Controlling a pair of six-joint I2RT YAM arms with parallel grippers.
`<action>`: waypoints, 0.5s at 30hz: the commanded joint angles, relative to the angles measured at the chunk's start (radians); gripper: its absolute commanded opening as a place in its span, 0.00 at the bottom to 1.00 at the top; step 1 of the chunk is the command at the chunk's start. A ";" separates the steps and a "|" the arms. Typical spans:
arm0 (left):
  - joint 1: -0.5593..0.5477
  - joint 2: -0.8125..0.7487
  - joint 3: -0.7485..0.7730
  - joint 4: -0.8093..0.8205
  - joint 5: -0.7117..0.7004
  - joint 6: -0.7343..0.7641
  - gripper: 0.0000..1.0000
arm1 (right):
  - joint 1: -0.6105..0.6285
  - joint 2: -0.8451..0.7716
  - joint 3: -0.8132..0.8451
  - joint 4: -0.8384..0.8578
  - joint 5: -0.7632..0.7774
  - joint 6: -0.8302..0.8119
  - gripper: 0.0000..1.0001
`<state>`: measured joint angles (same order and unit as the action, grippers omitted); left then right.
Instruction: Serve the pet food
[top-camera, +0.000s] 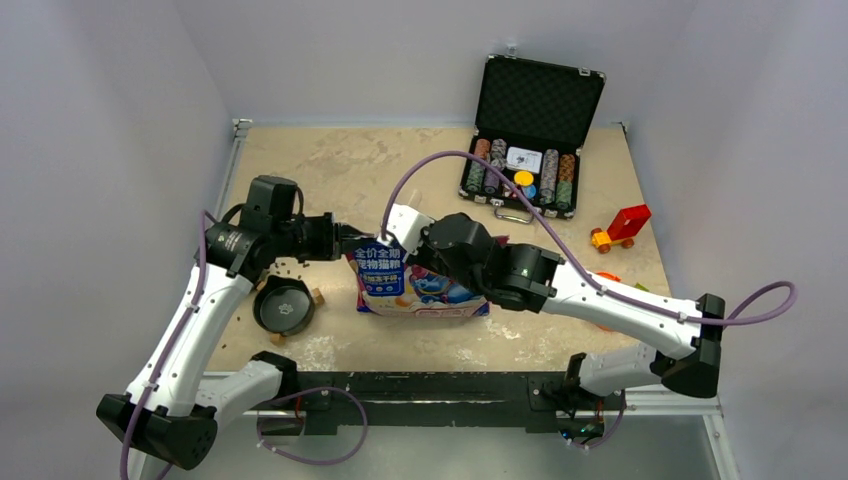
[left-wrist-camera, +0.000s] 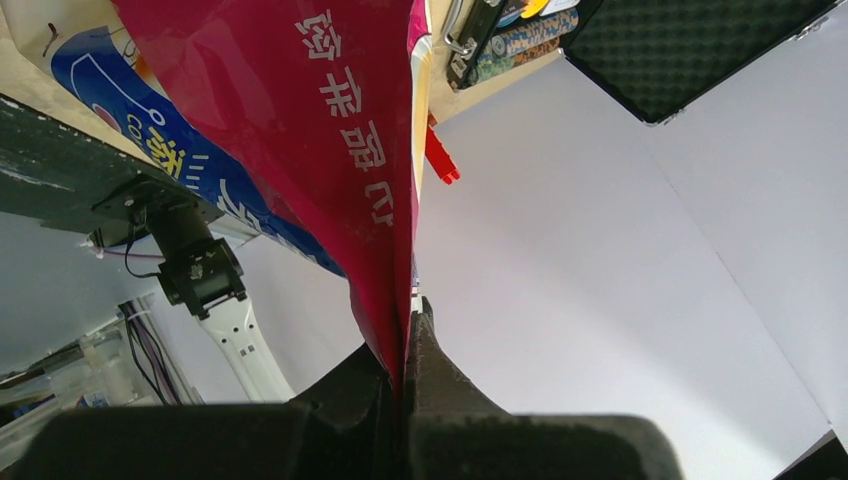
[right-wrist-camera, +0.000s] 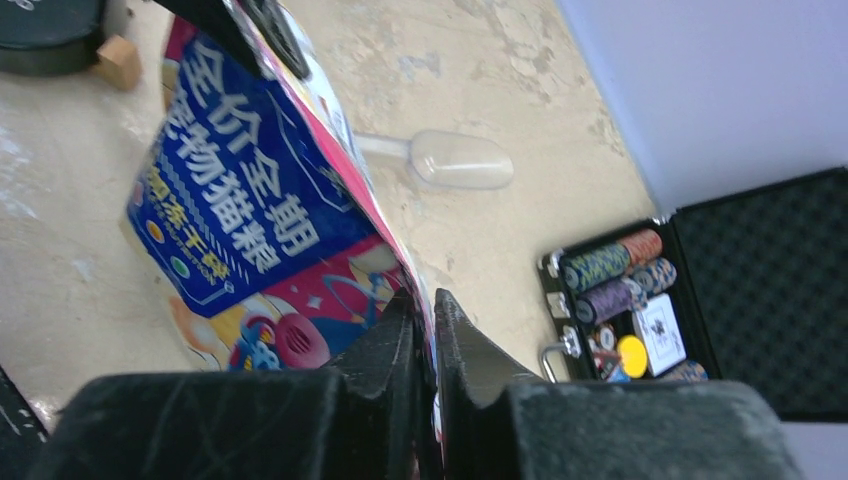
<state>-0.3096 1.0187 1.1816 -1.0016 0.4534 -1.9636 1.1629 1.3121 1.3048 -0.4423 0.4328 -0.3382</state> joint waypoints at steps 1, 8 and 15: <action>0.024 -0.048 0.038 -0.032 0.005 -0.013 0.00 | -0.107 -0.065 -0.017 -0.152 0.324 -0.040 0.13; 0.024 -0.073 0.008 -0.045 -0.007 -0.023 0.00 | -0.124 -0.069 -0.023 -0.130 0.337 -0.050 0.00; 0.024 -0.071 0.011 -0.036 -0.017 -0.034 0.00 | -0.151 -0.145 -0.062 -0.079 0.330 -0.084 0.00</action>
<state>-0.3099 1.0134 1.1736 -0.9928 0.4465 -1.9820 1.1351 1.2564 1.2537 -0.4492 0.4496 -0.3496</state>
